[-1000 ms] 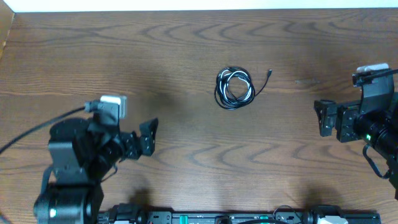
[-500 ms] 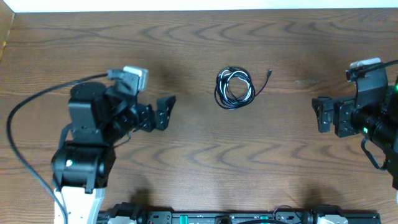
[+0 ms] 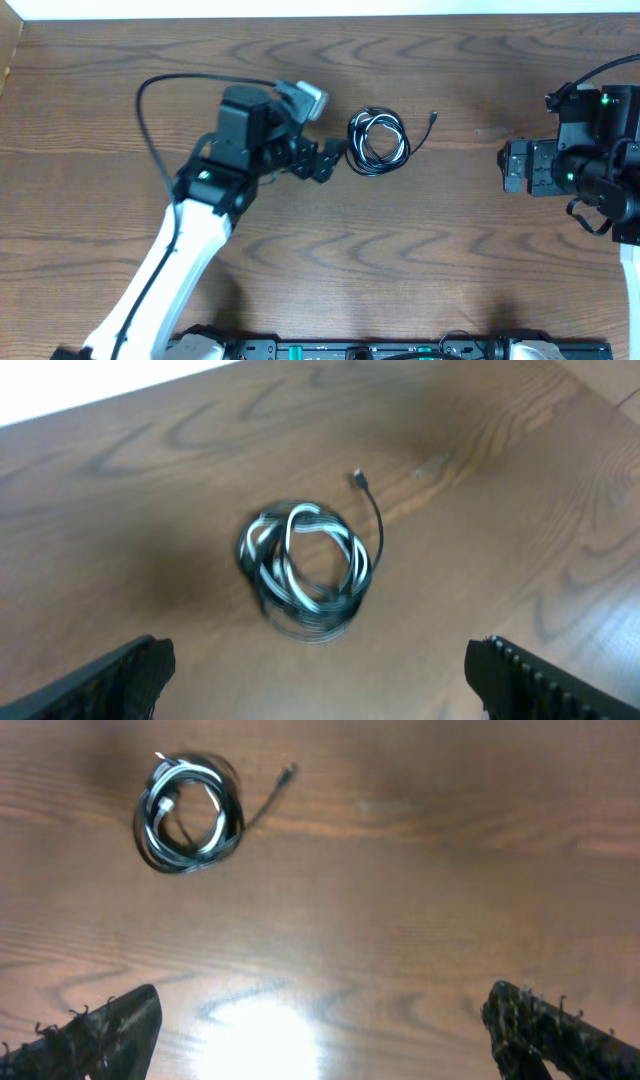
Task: Untangle cables
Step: 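Lower the left gripper onto the bundle and grasp black cables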
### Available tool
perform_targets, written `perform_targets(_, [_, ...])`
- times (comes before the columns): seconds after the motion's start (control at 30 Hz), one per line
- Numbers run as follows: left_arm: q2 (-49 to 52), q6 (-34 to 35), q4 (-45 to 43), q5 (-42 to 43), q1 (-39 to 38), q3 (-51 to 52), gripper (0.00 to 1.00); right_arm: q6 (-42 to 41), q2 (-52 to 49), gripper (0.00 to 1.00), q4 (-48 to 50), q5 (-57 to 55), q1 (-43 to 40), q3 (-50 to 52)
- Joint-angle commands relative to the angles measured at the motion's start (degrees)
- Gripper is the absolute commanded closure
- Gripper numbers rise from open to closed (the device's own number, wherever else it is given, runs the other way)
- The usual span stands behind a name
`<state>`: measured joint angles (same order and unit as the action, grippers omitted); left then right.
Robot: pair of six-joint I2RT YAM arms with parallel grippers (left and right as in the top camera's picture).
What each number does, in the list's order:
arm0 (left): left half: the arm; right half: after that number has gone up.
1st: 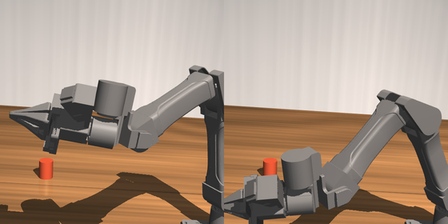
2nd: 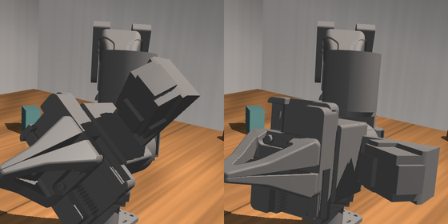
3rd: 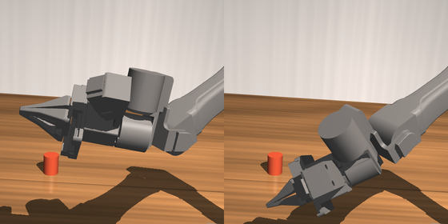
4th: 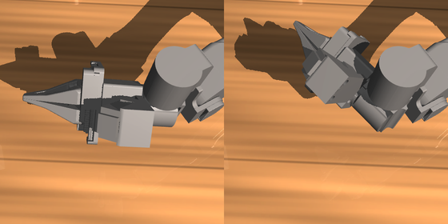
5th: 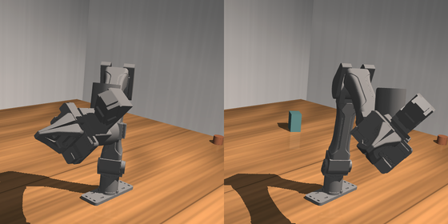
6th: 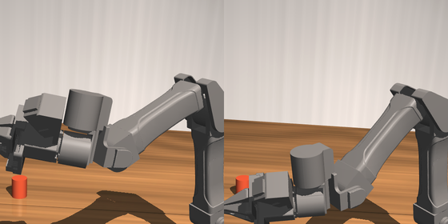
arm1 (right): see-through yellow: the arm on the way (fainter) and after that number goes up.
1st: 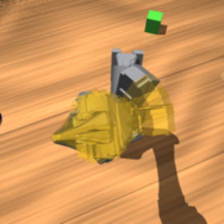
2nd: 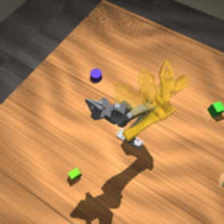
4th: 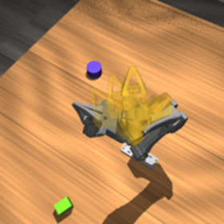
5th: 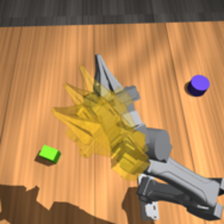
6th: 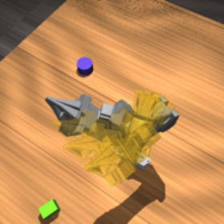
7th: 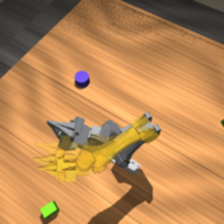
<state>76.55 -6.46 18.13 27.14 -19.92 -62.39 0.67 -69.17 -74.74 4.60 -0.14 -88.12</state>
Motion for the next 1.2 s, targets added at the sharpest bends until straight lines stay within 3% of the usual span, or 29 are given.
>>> perform_targets(0.0, [4.31,-1.44,-3.74,0.72,-0.7,-0.74,0.02,-4.81,0.04,0.01,-2.1,-5.2,0.55,-0.85])
perform_targets(0.27, [14.62,-1.46,-12.24,0.42,-1.6,-0.74,0.01,-7.06,-0.04,0.01,-4.39,-11.61,0.55,-0.79])
perform_targets(0.37, [17.77,-1.46,-15.34,-3.43,-3.21,-1.22,0.01,-7.04,-0.11,0.01,-3.37,-11.56,0.55,-0.74])
perform_targets(0.83, [27.15,-1.38,-15.17,-15.61,-5.79,-7.93,0.01,-5.73,-0.11,0.01,-3.32,-7.37,0.57,-0.68])
perform_targets(1.17, [32.81,1.44,-15.82,-16.11,-8.5,-7.93,0.01,-5.38,-0.11,0.01,-2.62,-5.05,0.57,-0.68])
